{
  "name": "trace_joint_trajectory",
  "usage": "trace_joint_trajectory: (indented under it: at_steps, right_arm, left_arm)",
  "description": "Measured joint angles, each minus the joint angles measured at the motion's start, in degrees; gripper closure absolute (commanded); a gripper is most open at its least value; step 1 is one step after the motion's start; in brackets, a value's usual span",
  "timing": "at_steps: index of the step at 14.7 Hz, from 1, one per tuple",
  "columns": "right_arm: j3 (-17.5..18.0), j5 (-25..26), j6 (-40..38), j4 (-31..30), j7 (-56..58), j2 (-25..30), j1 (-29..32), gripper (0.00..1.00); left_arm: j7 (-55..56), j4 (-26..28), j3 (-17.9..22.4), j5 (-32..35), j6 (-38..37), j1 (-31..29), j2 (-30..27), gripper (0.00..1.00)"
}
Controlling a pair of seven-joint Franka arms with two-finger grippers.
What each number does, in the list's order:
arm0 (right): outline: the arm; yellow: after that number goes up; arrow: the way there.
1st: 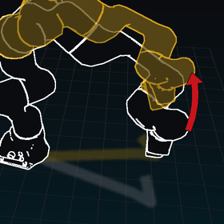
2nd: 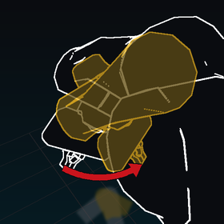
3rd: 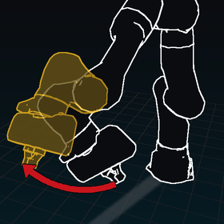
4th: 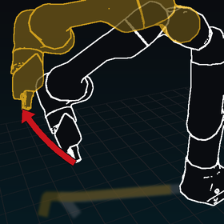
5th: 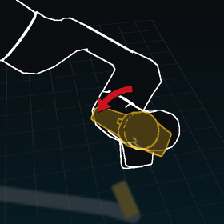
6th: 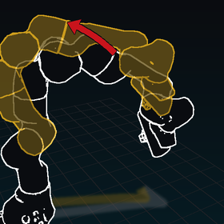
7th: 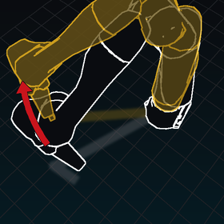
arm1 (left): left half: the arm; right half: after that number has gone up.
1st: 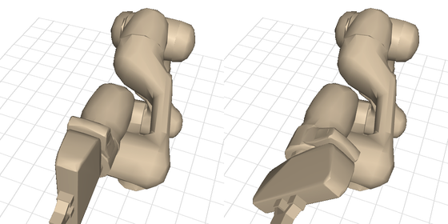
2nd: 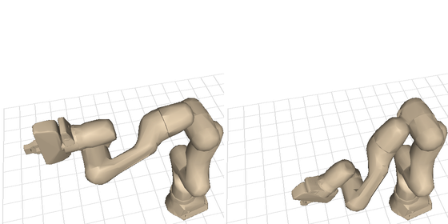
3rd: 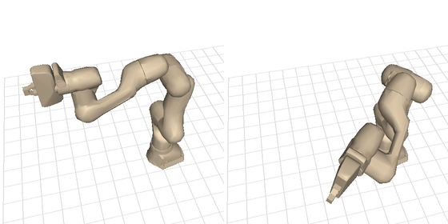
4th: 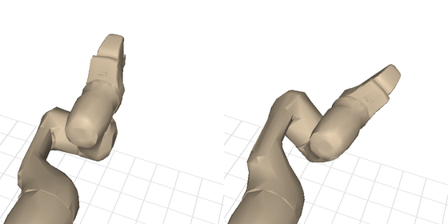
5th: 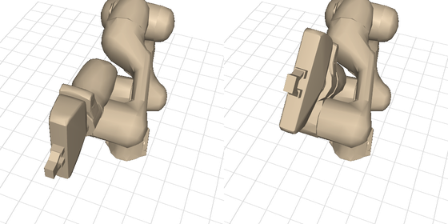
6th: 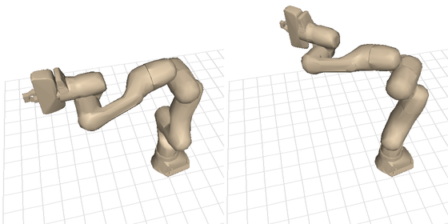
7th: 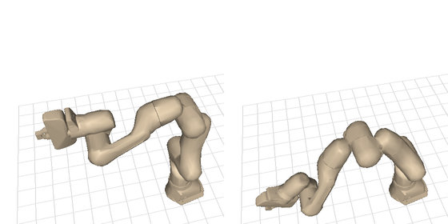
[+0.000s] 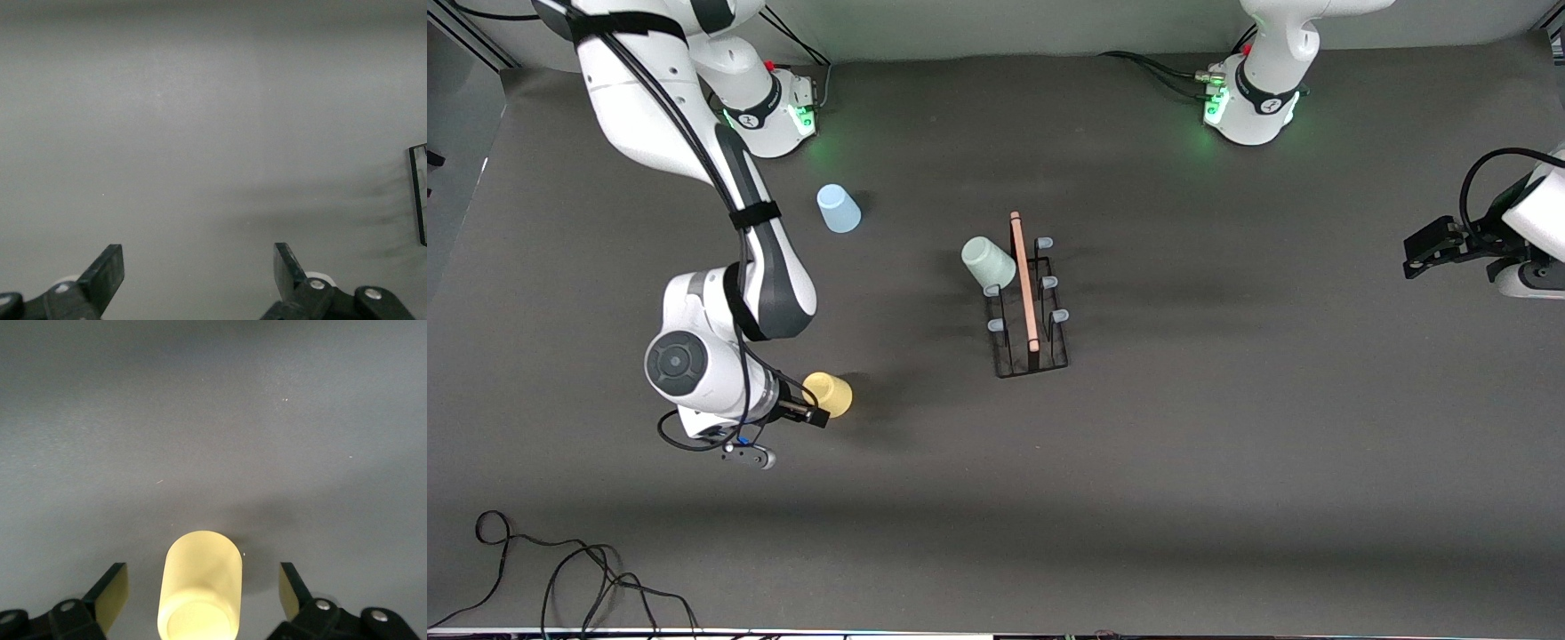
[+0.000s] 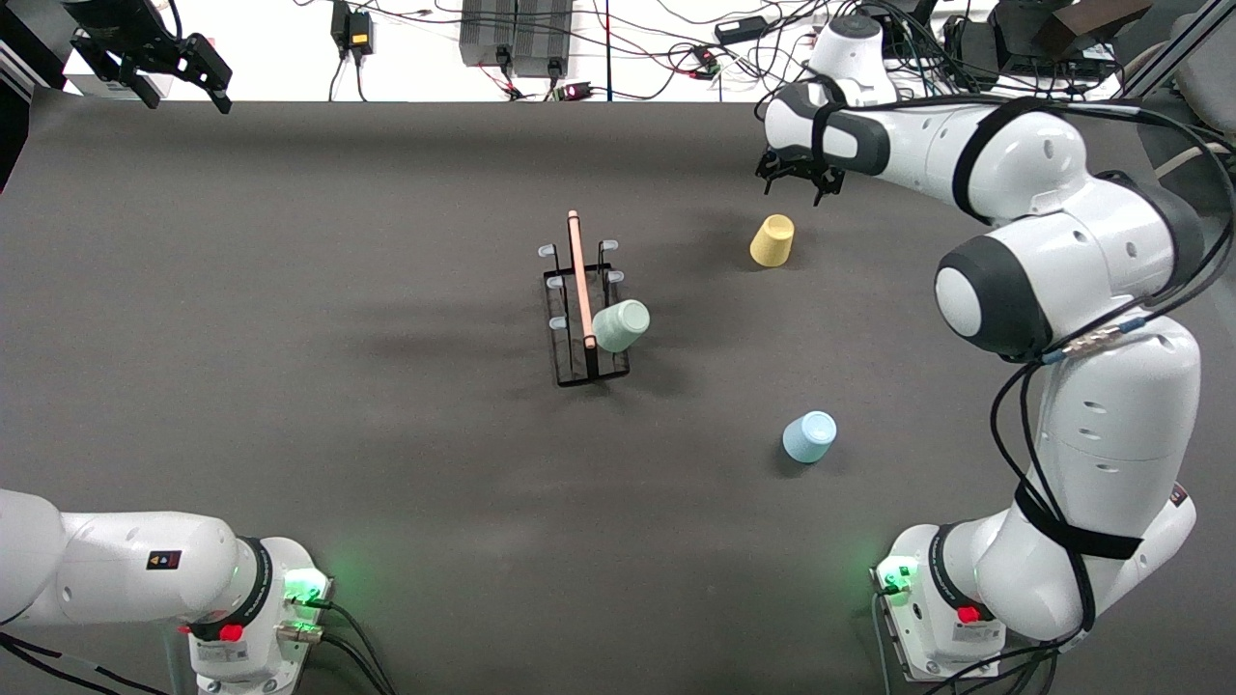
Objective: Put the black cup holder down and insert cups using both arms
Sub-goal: 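Close the right gripper around the yellow cup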
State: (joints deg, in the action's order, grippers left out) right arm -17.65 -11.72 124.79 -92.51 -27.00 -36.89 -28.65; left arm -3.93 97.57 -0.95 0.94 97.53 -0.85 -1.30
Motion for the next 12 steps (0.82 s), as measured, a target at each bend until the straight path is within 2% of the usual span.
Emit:
trace_joint_trajectory:
  at_steps: [7, 12]
  right_arm:
    - [1.1, -3.3, 2.3, 0.1, 0.0, -3.9, 0.0, 0.00]
    - [1.5, -3.6, 2.2, -1.2, 0.7, -4.8, 0.0, 0.00]
  left_arm:
    - [0.0, 0.0, 0.0, 0.0, 0.0, 0.0, 0.0, 0.00]
    - [0.0, 0.0, 0.0, 0.0, 0.0, 0.0, 0.0, 0.00]
